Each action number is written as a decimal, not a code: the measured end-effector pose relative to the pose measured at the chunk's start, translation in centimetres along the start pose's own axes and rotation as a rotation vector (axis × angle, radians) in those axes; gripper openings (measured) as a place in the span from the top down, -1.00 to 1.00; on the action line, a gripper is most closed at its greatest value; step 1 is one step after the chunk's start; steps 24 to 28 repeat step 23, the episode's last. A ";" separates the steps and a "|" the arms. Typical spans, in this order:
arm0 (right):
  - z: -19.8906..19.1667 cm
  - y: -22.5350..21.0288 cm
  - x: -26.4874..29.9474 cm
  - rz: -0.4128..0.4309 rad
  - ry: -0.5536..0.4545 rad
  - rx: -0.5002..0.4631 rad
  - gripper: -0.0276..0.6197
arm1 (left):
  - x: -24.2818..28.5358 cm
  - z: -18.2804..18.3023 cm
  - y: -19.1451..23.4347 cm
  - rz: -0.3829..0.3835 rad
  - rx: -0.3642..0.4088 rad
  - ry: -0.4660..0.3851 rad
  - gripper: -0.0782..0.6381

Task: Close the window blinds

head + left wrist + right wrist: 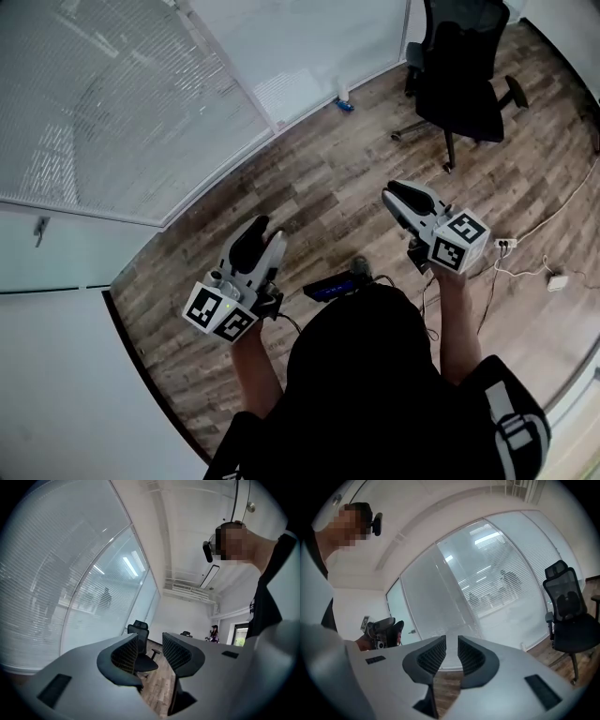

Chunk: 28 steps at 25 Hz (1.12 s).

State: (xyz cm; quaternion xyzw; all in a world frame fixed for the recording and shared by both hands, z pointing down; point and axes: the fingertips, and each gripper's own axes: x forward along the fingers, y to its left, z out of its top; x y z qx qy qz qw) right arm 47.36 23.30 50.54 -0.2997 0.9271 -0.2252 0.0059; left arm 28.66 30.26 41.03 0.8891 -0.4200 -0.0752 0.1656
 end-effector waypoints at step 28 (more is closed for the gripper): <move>-3.8 12.7 -9.9 0.033 0.152 -0.126 0.72 | -8.3 -5.9 -8.4 0.001 -0.150 -0.135 0.30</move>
